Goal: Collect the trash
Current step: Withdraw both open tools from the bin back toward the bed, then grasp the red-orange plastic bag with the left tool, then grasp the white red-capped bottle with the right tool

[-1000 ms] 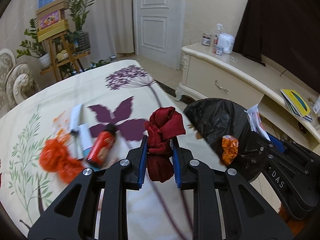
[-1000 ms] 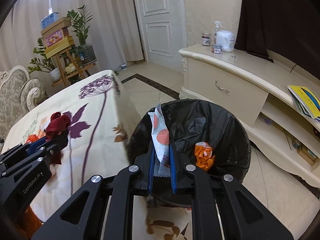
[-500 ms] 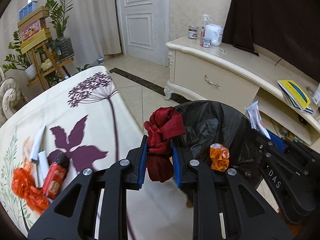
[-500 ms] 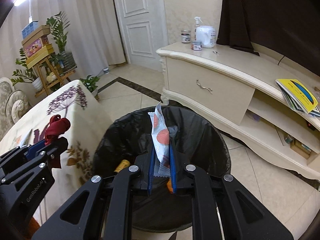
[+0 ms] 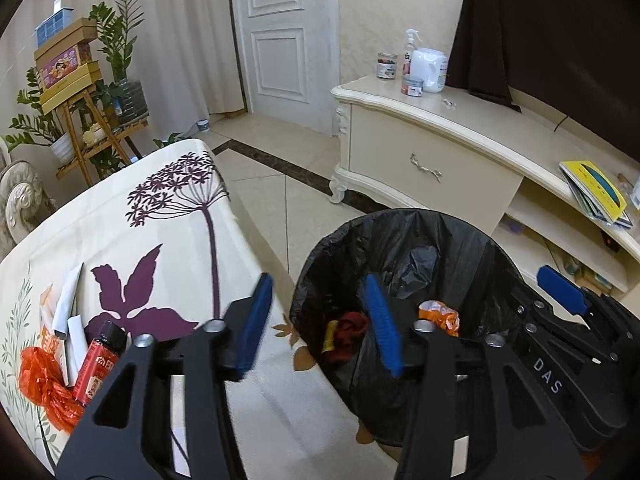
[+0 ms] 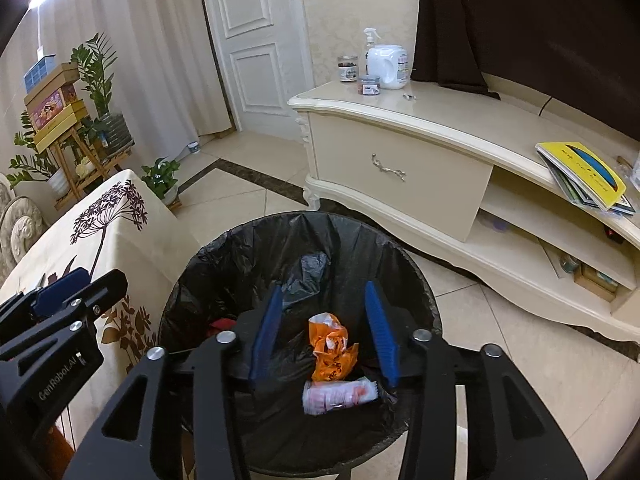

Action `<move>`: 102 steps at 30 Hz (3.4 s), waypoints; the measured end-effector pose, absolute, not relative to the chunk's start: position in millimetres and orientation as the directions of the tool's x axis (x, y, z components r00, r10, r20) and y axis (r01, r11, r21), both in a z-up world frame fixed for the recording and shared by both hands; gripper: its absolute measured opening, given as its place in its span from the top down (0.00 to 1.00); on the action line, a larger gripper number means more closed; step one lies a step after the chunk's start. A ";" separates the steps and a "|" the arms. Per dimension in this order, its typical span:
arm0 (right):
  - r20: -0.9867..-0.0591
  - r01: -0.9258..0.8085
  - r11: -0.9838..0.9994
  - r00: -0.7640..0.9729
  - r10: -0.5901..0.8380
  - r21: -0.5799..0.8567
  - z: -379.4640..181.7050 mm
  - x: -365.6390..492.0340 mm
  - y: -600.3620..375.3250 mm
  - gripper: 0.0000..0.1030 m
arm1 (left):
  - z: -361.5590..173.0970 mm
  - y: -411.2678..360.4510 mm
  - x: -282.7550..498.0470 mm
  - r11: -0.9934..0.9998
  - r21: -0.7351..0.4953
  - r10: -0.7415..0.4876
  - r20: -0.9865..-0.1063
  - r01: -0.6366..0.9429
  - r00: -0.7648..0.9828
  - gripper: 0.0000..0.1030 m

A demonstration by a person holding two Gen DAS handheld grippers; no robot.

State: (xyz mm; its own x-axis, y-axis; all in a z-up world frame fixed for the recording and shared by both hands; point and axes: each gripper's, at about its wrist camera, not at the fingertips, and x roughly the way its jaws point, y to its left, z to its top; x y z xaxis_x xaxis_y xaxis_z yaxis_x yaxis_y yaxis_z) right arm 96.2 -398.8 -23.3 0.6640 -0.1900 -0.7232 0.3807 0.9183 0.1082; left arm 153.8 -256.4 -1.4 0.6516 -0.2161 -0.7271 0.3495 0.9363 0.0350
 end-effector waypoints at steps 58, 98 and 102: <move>-0.738 0.050 0.993 0.673 0.047 0.109 -10.3 91.6 -213.7 0.36 | -16.2 22.6 95.4 0.993 0.026 0.085 -0.817 -0.111 0.571 0.28; -0.746 -0.066 0.995 0.658 0.099 0.074 -4.6 82.5 -141.2 0.35 | -9.2 36.1 88.6 0.999 0.043 0.041 -0.777 -0.013 0.628 0.71; -0.746 -0.067 0.995 0.659 0.095 0.068 -4.0 83.6 -135.0 0.35 | -8.7 48.4 82.6 0.999 0.044 0.054 -0.775 -0.032 0.629 0.71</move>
State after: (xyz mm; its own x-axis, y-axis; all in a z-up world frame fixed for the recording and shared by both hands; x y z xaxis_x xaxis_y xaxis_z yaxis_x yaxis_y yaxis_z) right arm 83.6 -135.0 -4.0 0.6592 0.0953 -0.7459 -0.0671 0.9954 0.0679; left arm 82.6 48.4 -8.7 0.6291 0.0542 -0.7755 -0.0317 0.9985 0.0441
